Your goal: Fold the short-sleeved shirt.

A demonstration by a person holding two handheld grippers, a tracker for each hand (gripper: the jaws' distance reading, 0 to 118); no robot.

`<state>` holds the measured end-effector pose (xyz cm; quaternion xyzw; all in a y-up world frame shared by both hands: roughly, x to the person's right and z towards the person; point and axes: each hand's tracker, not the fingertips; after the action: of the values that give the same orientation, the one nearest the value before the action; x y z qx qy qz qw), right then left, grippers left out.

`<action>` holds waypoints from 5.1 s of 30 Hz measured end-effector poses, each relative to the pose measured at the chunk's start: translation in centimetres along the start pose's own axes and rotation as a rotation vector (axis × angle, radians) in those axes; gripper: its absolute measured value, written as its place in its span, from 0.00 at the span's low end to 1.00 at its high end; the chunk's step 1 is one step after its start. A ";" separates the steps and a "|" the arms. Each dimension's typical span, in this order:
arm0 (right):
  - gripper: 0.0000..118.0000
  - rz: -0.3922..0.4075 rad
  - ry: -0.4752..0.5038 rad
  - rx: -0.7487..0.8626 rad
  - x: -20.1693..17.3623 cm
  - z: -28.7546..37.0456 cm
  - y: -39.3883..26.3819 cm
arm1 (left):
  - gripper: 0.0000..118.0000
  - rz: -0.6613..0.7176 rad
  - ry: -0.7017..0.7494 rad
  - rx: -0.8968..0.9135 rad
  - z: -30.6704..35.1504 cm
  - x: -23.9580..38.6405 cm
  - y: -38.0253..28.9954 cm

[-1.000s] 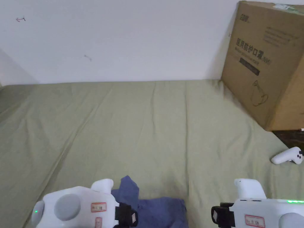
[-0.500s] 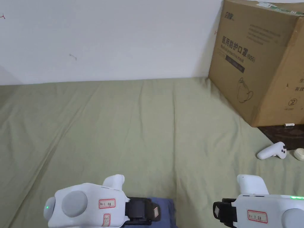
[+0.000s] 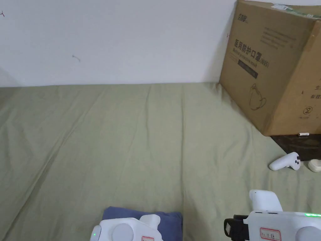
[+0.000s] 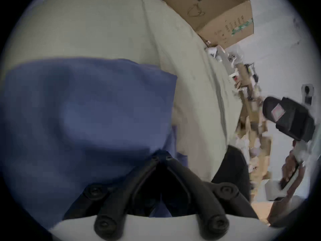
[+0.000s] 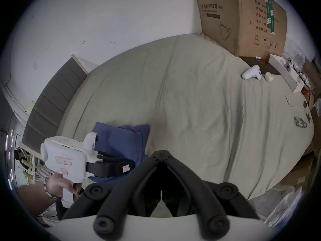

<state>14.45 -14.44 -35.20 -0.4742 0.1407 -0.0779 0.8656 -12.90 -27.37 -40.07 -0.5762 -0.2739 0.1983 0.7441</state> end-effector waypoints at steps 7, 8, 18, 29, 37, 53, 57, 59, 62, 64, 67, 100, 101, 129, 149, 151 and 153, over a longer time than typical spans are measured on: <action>0.00 -0.024 -0.015 -0.001 0.5 0.3 -0.3 | 0.01 0.095 -0.196 -0.009 0.7 0.8 -0.5; 0.00 -0.027 -0.013 0.004 0.6 0.5 -0.2 | 0.01 0.060 -0.200 -0.004 1.2 1.6 -0.7; 0.00 -0.022 0.247 -0.054 -2.2 -0.8 1.1 | 0.01 0.007 -0.046 0.352 16.4 -2.1 -1.9; 0.00 0.016 0.275 -0.372 -4.8 -10.8 -3.0 | 0.01 0.344 -0.146 0.450 18.7 -11.9 -7.4; 0.00 -0.052 0.303 -0.380 -2.7 -10.0 -3.0 | 0.81 0.302 -0.301 0.341 16.0 -14.5 -5.7; 0.00 0.141 0.204 -0.377 -4.4 -11.7 -3.5 | 0.94 0.345 -0.616 0.108 7.5 -17.5 -0.9; 0.00 0.092 0.222 -0.369 -3.7 -11.8 -3.7 | 0.23 0.329 -0.419 0.103 5.2 -17.0 -1.2; 0.00 0.069 0.228 -0.364 -3.6 -11.6 -3.8 | 0.19 0.347 -0.484 0.154 5.1 -17.2 -2.2; 0.00 0.054 0.232 -0.351 -3.7 -11.3 -3.9 | 0.17 0.272 -0.409 0.180 6.1 -15.9 -2.4; 0.00 0.038 0.230 -0.346 -3.9 -10.7 -3.8 | 0.17 0.236 -0.357 0.190 6.9 -14.9 -2.4; 0.00 -0.004 0.233 -0.316 -4.2 -9.1 -2.7 | 0.16 0.184 -0.329 0.216 9.3 -13.4 -2.6; 0.00 0.112 0.143 -0.153 -8.4 -2.8 1.7 | 0.87 -0.064 1.065 0.276 38.2 -23.7 -1.5; 0.00 0.111 0.147 -0.148 -8.4 -2.7 1.9 | 0.87 -0.053 1.042 0.294 38.8 -23.3 -1.8; 0.00 0.277 0.064 0.657 -13.9 8.0 8.2 | 0.02 -0.349 0.654 1.166 33.2 9.2 -1.7; 0.99 0.239 -0.089 0.917 -13.5 8.3 5.4 | 1.00 -0.343 0.733 1.258 30.1 10.1 -3.9; 1.00 0.234 -0.084 0.922 -13.5 8.5 5.5 | 1.00 -0.350 0.738 1.258 29.8 10.6 -4.3; 1.00 0.232 -0.085 0.925 -13.5 8.6 5.5 | 1.00 -0.349 0.721 1.247 30.2 10.4 -4.2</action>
<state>4.35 -0.95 -33.18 -0.0231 0.1075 -0.0159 0.9938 -24.19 0.52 -28.56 -0.0241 0.0635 -0.0056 0.9977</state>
